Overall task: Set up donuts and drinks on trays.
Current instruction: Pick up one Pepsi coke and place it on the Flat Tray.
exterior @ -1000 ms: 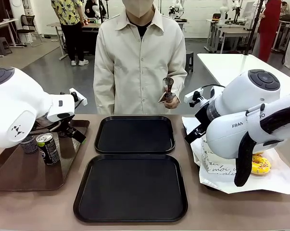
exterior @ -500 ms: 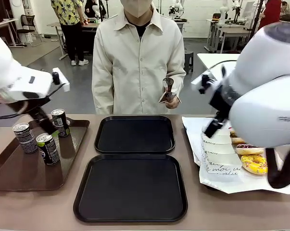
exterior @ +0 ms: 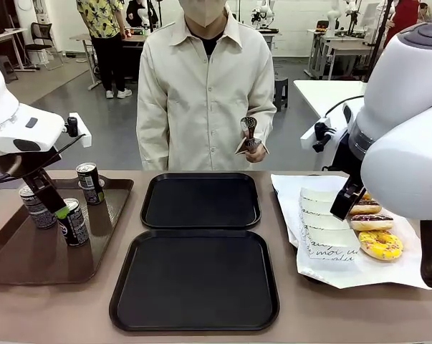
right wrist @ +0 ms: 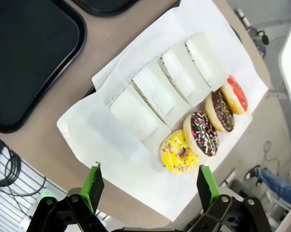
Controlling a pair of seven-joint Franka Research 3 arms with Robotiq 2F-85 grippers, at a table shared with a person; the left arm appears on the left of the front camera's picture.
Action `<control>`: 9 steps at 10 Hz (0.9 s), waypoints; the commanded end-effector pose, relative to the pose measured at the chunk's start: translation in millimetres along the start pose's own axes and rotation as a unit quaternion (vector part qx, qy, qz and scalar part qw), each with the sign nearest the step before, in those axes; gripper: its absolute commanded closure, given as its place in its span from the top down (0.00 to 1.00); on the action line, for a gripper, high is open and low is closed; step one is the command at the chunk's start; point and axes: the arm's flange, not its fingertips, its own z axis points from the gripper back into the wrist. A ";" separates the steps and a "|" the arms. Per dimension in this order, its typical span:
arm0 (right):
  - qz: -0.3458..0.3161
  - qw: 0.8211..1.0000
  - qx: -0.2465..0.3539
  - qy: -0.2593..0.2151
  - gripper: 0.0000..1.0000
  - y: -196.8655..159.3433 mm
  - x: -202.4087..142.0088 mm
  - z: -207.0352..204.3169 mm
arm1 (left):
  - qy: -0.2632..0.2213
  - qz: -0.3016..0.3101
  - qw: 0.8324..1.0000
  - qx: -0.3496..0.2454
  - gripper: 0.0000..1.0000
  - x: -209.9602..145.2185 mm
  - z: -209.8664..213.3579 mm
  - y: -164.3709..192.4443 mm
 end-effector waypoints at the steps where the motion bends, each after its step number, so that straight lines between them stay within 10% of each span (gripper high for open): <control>1: -0.019 1.000 0.002 -0.011 1.00 0.3 1.0 3.4 | -0.006 0.008 1.000 0.005 1.00 0.9 1.4 0.5; 6: -0.011 1.000 -0.001 -0.004 1.00 -1.5 -1.1 3.0 | -0.001 0.000 1.000 0.001 1.00 0.5 1.3 0.4; 7: -0.071 0.984 0.150 -0.057 1.00 -38.2 -45.7 39.2 | -0.031 0.074 0.995 -0.056 1.00 -12.9 23.1 15.3; 9: -0.238 0.895 0.345 -0.151 1.00 -125.4 -118.1 62.4 | -0.129 0.182 0.944 -0.243 1.00 -46.1 44.2 59.6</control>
